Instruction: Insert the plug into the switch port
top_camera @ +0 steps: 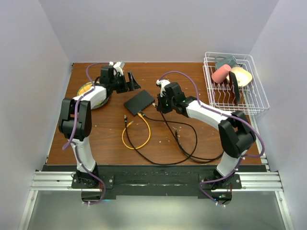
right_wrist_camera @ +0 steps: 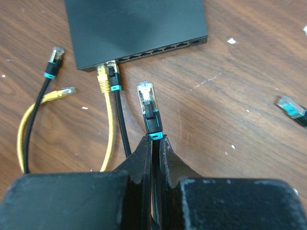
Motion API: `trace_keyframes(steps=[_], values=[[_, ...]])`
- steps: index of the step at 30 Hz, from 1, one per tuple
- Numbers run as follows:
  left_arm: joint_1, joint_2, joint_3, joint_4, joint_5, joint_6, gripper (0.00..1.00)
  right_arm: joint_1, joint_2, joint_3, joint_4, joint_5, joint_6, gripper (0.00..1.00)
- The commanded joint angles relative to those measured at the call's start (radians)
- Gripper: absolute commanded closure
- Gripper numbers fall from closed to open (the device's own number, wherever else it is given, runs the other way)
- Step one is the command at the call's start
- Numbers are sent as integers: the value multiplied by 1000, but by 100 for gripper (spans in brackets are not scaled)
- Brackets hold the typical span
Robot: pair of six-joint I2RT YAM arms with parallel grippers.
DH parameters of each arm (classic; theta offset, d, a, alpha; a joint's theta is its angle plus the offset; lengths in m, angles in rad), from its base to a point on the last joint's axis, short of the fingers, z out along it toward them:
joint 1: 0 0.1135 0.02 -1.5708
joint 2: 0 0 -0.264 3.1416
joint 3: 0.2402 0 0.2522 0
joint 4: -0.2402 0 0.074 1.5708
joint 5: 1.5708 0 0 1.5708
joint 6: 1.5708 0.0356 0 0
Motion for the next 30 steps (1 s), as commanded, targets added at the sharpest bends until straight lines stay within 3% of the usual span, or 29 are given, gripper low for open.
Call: trace_keyframes(steps=[1,12,30], values=[[9,58,121,-60,-60,75,3,8,44,60,57,9,11,100],[12,181,172,-81,31,98,10,39,160,114,66,21,-2,100],[10,167,25,-26,143,38,34,70,261,146,66,51,15,100]])
